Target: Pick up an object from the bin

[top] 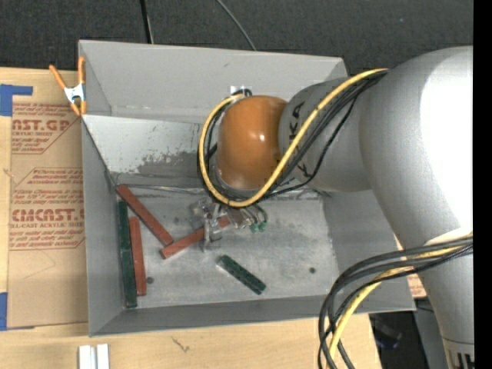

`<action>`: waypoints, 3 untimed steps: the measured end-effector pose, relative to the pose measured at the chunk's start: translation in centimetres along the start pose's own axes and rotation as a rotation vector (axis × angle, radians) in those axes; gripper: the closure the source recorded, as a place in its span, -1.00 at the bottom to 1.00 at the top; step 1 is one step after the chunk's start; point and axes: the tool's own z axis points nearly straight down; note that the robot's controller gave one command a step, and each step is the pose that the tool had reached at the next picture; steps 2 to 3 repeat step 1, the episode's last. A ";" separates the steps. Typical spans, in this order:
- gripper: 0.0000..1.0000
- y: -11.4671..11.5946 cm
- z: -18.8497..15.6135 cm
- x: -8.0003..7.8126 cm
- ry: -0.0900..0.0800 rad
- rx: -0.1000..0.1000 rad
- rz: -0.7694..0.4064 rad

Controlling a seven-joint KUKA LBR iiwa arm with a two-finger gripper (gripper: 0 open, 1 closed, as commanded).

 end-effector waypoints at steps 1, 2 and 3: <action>1.00 -0.8 -15.6 -0.1 -0.006 0.001 -0.014; 1.00 -0.8 -15.6 -0.1 -0.006 0.001 -0.014; 1.00 -0.8 -15.6 -0.1 -0.006 0.001 -0.014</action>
Offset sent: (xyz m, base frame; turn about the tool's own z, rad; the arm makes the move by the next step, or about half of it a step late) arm 0.0000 0.0000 0.0000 0.0000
